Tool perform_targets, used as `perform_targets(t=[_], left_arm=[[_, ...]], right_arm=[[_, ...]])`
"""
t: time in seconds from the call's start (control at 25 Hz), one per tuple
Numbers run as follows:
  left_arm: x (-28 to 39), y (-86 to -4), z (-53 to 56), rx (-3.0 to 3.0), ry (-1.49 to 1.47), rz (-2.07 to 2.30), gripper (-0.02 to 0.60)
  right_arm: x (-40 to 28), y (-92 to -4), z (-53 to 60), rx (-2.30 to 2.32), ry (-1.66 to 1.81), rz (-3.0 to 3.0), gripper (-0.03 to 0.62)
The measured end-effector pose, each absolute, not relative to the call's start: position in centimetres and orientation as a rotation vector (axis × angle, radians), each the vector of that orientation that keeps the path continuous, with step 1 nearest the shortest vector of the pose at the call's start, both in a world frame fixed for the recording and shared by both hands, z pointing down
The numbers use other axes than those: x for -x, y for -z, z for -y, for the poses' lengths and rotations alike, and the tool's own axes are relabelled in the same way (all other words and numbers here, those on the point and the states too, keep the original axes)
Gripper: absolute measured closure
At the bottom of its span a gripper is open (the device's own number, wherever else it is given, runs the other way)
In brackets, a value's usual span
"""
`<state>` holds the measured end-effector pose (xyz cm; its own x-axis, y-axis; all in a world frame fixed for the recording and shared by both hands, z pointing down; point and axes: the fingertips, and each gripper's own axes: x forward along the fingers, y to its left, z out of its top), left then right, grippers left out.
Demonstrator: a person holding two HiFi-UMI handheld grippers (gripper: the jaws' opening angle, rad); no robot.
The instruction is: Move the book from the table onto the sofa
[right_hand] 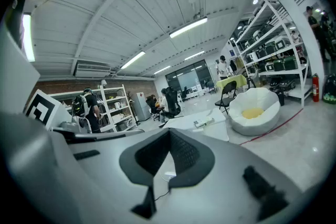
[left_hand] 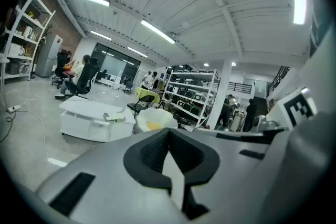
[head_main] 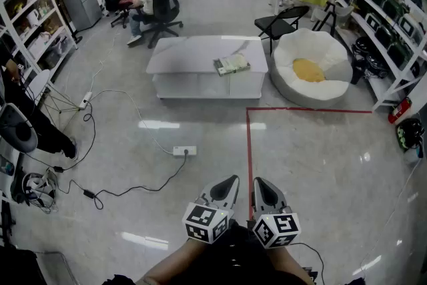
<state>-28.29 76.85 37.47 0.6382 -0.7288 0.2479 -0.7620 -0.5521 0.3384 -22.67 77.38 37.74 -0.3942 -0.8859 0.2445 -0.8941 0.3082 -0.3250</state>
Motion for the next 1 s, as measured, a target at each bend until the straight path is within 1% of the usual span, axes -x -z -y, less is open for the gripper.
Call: perform_targets(t=[0.52,0.76,1.0], left_arm=[[26.7,-37.9,-74.8,-2.414,-0.118,1.183,0.572],[25.6,-38.6,-71.0,-2.412,-0.138,1.17,0.571],[24.4,-39.0,-65.2,-2.394,-0.138,1.155,0.572]], right_arm=[[19.8,-38.1,-75.7,-1.794,-0.729,2.501,0.588],[18.7,-38.5,-72.3,-1.818,-0.753,2.509,0.588],[17.2,-39.7,-66.7,-1.828,-0.833,2.461,0.588]])
